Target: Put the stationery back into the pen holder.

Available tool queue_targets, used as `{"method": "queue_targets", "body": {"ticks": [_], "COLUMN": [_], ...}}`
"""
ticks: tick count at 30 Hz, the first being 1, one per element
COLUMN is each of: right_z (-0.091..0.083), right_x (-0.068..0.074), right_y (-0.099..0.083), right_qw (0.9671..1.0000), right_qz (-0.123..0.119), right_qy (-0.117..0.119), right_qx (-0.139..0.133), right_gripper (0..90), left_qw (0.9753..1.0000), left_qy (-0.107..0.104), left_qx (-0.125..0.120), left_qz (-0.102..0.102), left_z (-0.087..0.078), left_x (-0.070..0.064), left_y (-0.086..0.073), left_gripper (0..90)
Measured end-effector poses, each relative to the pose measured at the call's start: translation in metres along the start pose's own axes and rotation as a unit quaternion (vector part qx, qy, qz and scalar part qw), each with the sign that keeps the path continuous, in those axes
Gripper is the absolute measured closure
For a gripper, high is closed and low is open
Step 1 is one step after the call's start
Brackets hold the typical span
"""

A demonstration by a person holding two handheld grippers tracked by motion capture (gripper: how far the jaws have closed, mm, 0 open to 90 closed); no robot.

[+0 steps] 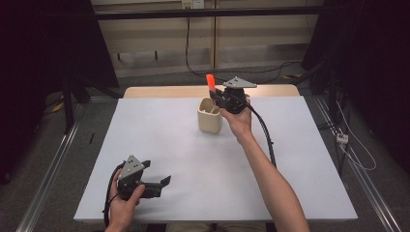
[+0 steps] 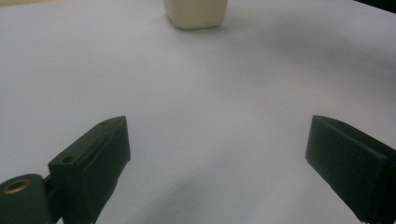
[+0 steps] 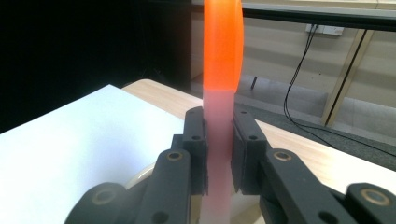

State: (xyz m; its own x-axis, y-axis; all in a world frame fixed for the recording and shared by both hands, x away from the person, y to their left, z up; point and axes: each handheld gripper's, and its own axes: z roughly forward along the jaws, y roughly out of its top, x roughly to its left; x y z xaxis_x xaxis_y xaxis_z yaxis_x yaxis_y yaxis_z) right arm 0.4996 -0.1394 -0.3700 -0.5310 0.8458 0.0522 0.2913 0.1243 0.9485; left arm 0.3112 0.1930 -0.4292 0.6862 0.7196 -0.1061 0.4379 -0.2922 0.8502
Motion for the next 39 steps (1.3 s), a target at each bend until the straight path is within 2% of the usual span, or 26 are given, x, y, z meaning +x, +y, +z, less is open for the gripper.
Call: {"method": "queue_targets", "body": {"ticks": [6, 21, 30, 33, 35, 39], "right_z": [0.001, 0.004, 0.002, 0.000, 0.000, -0.004], "right_x": [-0.001, 0.000, 0.000, 0.002, 0.002, 0.004], "right_y": [-0.007, -0.018, -0.026, -0.026, -0.026, -0.023], "right_qw": [1.0000, 0.9998, 0.9997, 0.9998, 0.9996, 0.9998], "right_qz": [0.003, 0.000, 0.003, 0.003, 0.000, -0.002], "right_qy": [-0.006, -0.012, -0.016, -0.017, -0.025, -0.020], "right_qx": [0.007, 0.016, 0.015, 0.011, 0.014, 0.009], "right_gripper": [77.7, 77.5, 77.1, 68.2, 67.5, 60.7], "left_qw": [0.9999, 1.0000, 0.9999, 0.9999, 0.9999, 0.9999], "left_qy": [-0.007, -0.003, -0.001, -0.002, -0.002, -0.001], "left_qx": [0.000, 0.004, 0.004, 0.005, 0.005, 0.005], "left_qz": [-0.008, -0.006, -0.015, -0.014, -0.016, -0.014], "left_z": [0.000, 0.001, 0.002, 0.003, 0.003, 0.003], "left_x": [0.000, 0.002, 0.006, 0.006, 0.006, 0.006], "left_y": [0.000, -0.001, -0.001, -0.001, -0.001, -0.001], "left_gripper": [6.6, 6.6, 6.6, 6.6, 6.6, 6.6]}}
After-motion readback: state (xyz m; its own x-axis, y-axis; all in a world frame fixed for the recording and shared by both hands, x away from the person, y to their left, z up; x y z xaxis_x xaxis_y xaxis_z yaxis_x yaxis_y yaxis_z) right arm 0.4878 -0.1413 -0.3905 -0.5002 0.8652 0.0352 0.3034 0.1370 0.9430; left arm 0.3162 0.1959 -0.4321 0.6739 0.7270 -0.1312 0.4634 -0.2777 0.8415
